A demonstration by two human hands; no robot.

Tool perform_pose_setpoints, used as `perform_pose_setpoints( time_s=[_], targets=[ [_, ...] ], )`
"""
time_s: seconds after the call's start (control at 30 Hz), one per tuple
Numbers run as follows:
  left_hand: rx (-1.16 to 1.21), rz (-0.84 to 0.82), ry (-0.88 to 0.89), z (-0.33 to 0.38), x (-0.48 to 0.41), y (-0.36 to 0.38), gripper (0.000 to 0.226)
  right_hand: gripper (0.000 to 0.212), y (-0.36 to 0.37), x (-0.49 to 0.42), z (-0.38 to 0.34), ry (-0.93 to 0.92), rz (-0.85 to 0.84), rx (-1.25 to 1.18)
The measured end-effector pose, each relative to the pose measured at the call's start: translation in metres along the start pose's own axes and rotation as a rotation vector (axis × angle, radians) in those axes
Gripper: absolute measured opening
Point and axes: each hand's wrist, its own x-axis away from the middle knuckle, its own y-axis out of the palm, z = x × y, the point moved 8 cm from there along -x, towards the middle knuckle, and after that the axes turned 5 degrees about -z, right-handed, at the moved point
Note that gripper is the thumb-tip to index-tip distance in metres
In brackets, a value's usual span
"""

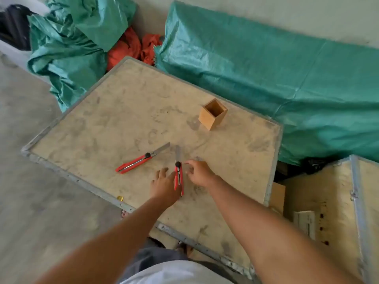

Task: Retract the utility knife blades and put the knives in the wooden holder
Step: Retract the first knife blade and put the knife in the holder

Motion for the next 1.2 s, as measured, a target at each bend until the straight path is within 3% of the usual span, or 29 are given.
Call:
perform_pose_setpoints(
  time_s=[0.27,0.47,0.57,0.77,0.83,1.03,1.2],
  targets=[
    [0.125,0.084,-0.028,-0.016,0.003,0.024,0.042,0.037,0.019,-0.019,0.005,0.108,0.047,-0.132],
    [0.141,0.085,-0.027,-0.025,0.004,0.027,0.05,0.037,0.028,-0.028,0.003,0.093,0.121,-0.242],
    [0.163,0.082,-0.016,-0.027,0.005,0.029,0.047,0.026,0.03,-0.029,0.01,0.116,0.141,-0.286],
    [0.272,0.077,-0.005,-0.032,0.018,0.029,0.046,0.021,0.025,-0.013,0.023,0.147,0.114,-0.432],
    [0.379,0.028,0.049,-0.024,0.022,0.021,0.048,0.022,0.012,-0.002,0.026,0.132,0.169,-0.479],
    [1.063,-0.17,0.03,-0.001,0.036,-0.008,0.043,0.019,-0.044,0.037,0.016,0.04,0.288,-0.665],
    [1.312,-0.195,0.079,0.019,0.046,-0.033,0.038,0.019,-0.062,0.06,-0.003,-0.078,0.256,-0.606]
  ],
)
